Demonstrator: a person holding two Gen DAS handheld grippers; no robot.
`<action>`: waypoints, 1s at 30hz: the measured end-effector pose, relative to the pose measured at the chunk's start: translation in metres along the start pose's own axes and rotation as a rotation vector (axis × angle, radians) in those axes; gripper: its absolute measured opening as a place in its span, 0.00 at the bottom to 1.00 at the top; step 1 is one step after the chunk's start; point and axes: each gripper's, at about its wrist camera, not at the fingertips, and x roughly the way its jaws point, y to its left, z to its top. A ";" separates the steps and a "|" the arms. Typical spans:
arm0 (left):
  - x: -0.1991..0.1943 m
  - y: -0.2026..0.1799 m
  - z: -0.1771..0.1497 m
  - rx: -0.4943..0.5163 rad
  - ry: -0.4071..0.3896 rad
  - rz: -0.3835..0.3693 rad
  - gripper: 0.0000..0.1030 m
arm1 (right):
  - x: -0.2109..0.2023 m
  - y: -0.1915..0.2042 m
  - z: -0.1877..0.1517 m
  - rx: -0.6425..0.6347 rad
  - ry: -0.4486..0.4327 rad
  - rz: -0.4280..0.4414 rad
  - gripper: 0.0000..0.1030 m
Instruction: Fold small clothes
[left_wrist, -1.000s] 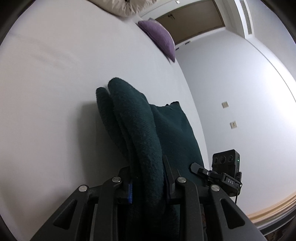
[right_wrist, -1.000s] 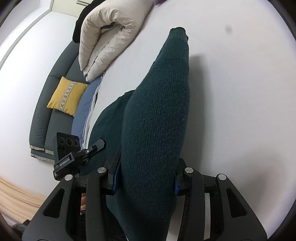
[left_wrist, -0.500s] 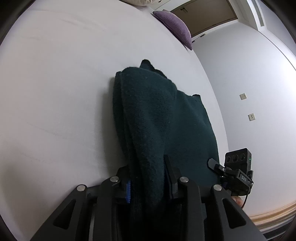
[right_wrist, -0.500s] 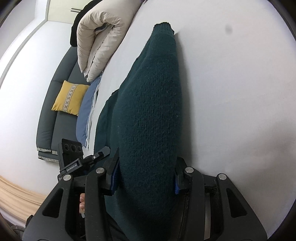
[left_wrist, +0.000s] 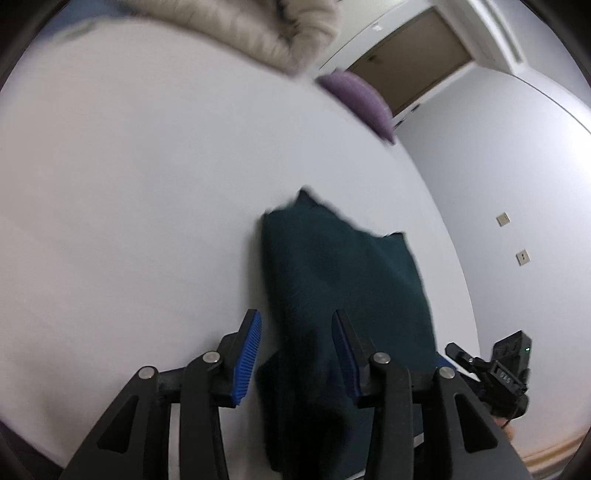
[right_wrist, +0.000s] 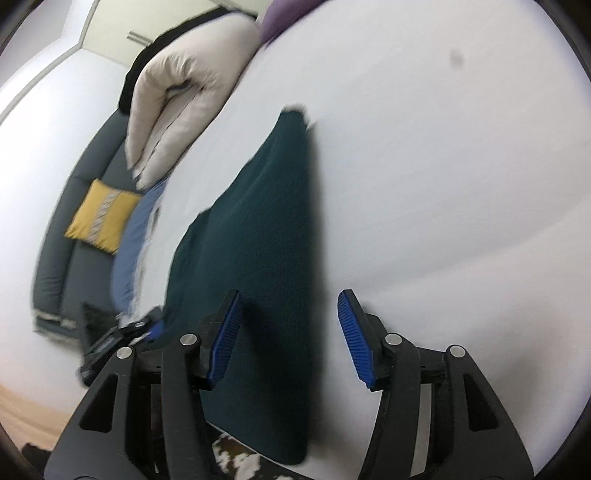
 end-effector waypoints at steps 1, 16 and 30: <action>-0.005 -0.014 0.000 0.040 -0.012 -0.009 0.41 | -0.009 0.004 -0.001 -0.011 -0.021 0.003 0.51; 0.041 -0.037 -0.041 0.160 0.101 -0.066 0.43 | 0.015 0.020 -0.055 -0.066 0.149 0.200 0.49; -0.031 -0.058 -0.039 0.293 -0.158 0.112 0.71 | -0.065 0.040 -0.031 -0.226 -0.067 -0.078 0.51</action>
